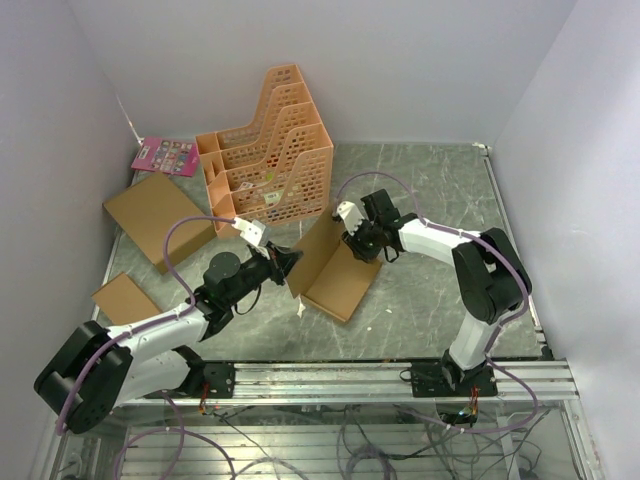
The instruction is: Fold the paper box
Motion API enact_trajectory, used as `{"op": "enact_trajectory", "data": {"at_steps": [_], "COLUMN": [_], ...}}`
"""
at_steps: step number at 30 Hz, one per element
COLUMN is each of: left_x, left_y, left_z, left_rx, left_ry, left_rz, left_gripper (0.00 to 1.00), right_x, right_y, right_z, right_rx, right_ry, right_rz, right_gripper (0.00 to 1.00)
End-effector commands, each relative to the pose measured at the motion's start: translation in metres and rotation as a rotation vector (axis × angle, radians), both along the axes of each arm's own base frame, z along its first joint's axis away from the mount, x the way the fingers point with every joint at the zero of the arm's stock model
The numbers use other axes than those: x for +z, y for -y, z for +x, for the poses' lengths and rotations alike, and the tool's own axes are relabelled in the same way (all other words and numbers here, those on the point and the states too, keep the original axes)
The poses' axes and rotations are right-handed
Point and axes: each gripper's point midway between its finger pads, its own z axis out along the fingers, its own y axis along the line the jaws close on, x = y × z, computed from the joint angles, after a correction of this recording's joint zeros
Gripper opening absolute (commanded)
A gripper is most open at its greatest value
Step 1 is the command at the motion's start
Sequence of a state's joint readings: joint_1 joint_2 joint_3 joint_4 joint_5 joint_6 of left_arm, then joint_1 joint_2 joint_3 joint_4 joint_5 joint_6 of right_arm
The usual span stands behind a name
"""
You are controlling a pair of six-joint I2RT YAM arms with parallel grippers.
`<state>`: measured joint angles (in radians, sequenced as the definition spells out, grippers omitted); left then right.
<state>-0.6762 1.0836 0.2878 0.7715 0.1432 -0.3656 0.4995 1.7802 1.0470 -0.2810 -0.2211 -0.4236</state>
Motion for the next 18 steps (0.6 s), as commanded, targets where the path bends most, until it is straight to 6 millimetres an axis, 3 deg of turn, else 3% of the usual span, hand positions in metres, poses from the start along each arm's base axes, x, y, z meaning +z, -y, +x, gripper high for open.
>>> {"op": "enact_trajectory", "data": {"at_steps": [1,5,11,16,18], "left_x": [0.011,0.012,0.013,0.015,0.016], "left_y": [0.014,0.017,0.017,0.015,0.014], "left_z": [-0.008,-0.008,-0.009,-0.008,-0.007], "left_rx": [-0.088,-0.098,-0.104,-0.092,-0.087], "left_ry": [0.027,0.032,0.034,0.041,0.047], "left_rz": [-0.014,-0.016,-0.023,-0.003,0.011], "left_gripper": [0.07,0.07,0.07,0.07,0.07], "right_x": [0.001,-0.007,-0.006,0.001,0.007], "right_y": [-0.009,-0.004,0.002,0.0,-0.004], "right_z": [0.017,0.019,0.025,0.018,0.014], "right_rx": [-0.048,-0.065,-0.098,-0.067,-0.047], "right_ry": [0.035,0.036,0.064,0.058,0.053], "right_rz": [0.039,0.014,-0.009,0.007,0.031], "right_gripper": [0.29,0.26,0.0,0.02,0.23]}}
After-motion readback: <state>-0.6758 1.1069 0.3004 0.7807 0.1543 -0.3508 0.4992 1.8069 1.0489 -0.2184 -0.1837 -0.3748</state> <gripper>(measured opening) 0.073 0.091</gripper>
